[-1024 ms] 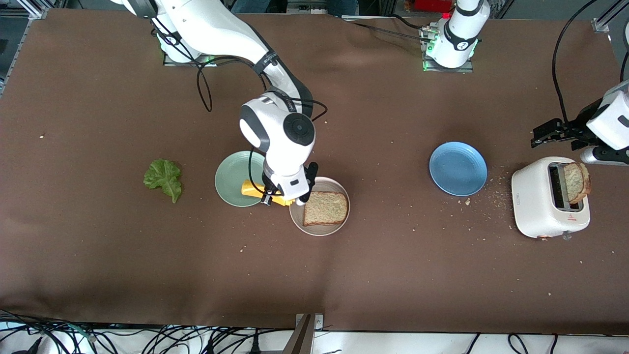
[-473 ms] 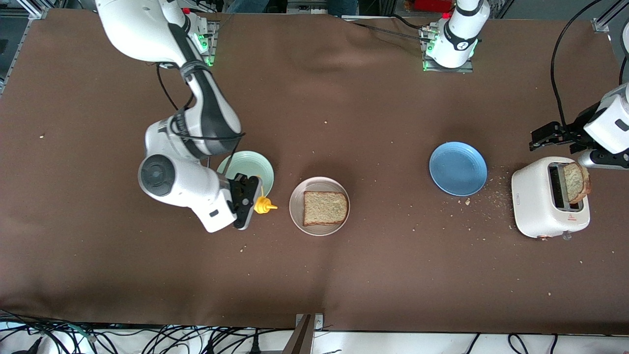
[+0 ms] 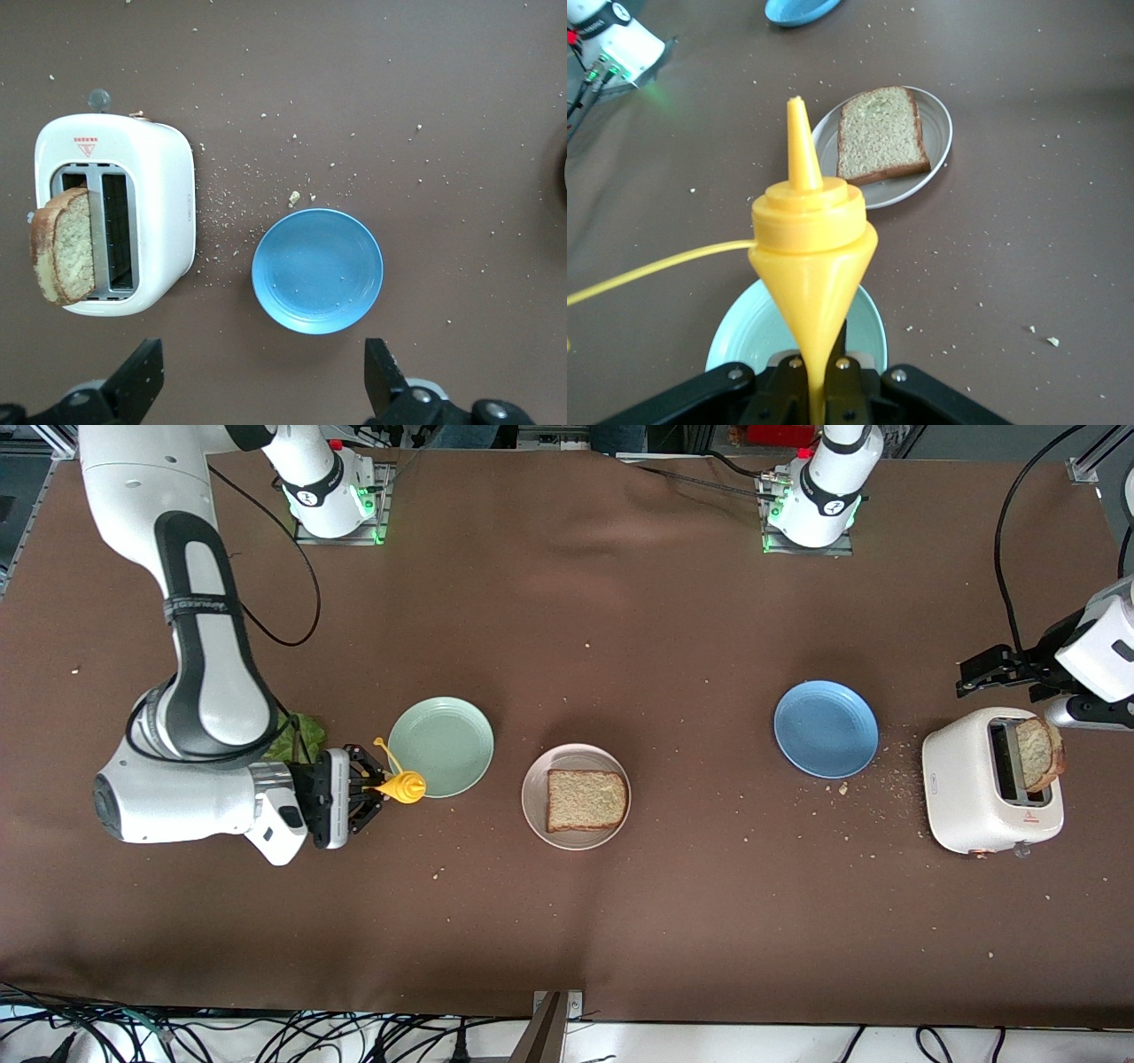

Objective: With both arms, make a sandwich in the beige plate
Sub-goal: 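Return the yellow bottle beside the green plate with the right gripper, then grasp the green lettuce leaf with the right gripper and lift it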

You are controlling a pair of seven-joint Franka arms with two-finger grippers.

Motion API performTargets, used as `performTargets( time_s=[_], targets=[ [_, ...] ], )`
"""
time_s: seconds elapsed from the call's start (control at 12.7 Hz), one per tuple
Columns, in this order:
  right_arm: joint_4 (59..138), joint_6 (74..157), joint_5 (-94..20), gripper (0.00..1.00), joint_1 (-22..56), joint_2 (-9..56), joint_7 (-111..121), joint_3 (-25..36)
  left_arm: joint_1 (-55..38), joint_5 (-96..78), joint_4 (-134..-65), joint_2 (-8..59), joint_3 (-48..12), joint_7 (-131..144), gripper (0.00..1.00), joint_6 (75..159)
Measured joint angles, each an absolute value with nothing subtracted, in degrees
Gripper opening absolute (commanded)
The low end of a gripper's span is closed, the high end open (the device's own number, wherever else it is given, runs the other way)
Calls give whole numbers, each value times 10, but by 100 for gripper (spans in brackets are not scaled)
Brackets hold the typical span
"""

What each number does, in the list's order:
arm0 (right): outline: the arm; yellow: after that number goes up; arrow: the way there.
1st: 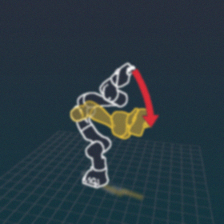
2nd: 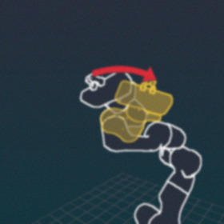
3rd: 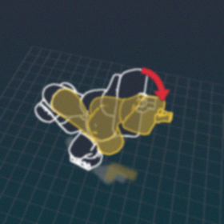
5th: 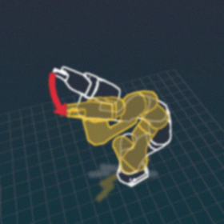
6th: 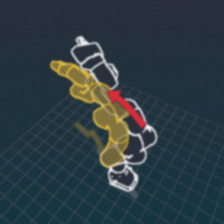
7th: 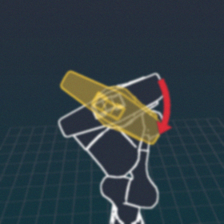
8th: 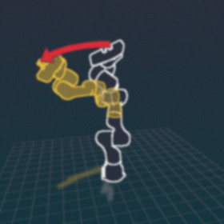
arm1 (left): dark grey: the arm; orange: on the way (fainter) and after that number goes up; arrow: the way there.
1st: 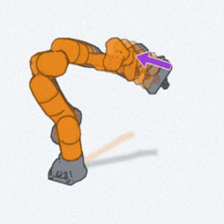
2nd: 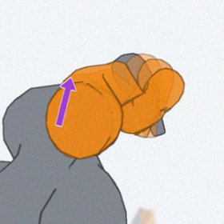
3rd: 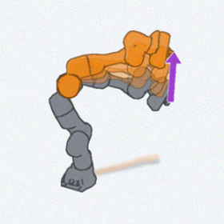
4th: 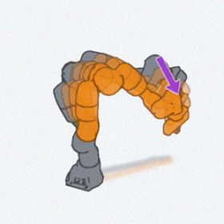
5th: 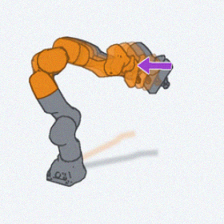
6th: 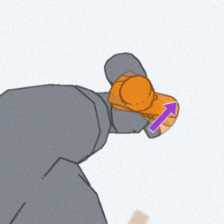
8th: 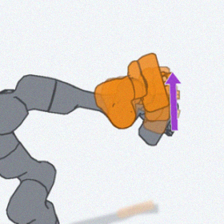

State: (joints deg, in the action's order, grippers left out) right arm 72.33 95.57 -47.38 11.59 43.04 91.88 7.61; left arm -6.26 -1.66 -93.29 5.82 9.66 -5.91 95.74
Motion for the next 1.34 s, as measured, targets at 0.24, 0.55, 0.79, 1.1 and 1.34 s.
performTargets(
  time_s=[0.24, 0.55, 0.79, 1.1, 1.34],
  targets=[
    [822, 906, -592, 0, 42, 436, 1095, 77, -61, -17, -932, 58, 97, -59, 100, 957],
    [911, 862, -634, 0, -21, 458, 1274, 75, -61, -17, -932, 58, 97, -59, 100, 957],
    [915, 853, -638, 0, -25, 473, 1338, 75, -61, -17, -932, 58, 97, -59, 100, 957],
    [916, 844, -647, 10, -30, 510, 1394, 75, -61, -17, -932, 58, 97, -59, 100, 957],
    [916, 838, -650, 78, -35, 512, 1395, 73, -61, -17, -932, 58, 97, -59, 100, 957]
  ],
)
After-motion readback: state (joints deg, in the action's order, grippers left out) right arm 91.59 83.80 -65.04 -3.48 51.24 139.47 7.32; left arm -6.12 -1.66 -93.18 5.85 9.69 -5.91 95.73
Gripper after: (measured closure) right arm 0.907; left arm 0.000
